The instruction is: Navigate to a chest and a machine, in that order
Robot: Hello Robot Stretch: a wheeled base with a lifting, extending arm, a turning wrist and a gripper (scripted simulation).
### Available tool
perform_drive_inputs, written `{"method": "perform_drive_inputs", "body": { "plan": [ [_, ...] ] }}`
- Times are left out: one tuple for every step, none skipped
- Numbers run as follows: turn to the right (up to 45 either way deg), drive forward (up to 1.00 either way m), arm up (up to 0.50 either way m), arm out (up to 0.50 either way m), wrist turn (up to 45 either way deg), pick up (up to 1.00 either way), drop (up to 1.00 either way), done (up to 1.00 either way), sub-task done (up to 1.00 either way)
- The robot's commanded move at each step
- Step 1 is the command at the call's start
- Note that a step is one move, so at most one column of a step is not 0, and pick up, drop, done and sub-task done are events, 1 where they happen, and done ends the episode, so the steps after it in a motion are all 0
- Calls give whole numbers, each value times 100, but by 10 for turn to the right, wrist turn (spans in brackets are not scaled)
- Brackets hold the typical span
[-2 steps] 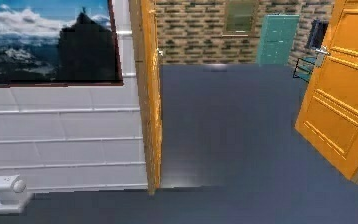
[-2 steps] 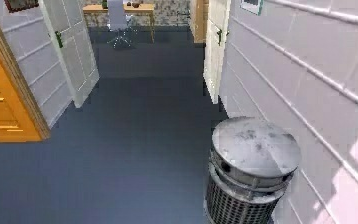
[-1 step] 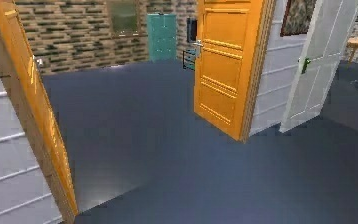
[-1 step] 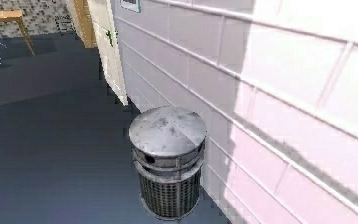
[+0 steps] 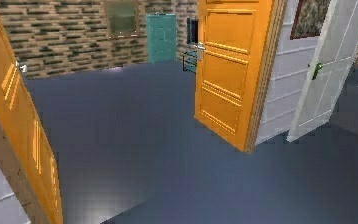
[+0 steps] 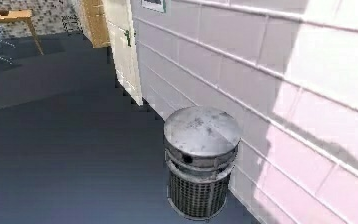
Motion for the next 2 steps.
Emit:
{"method": "perform_drive_inputs", "body": {
  "plan": [
    [300,0,0,0,0,0,0,0,0],
    [0,15,0,0,0,0,0,0,0]
  ]
}}
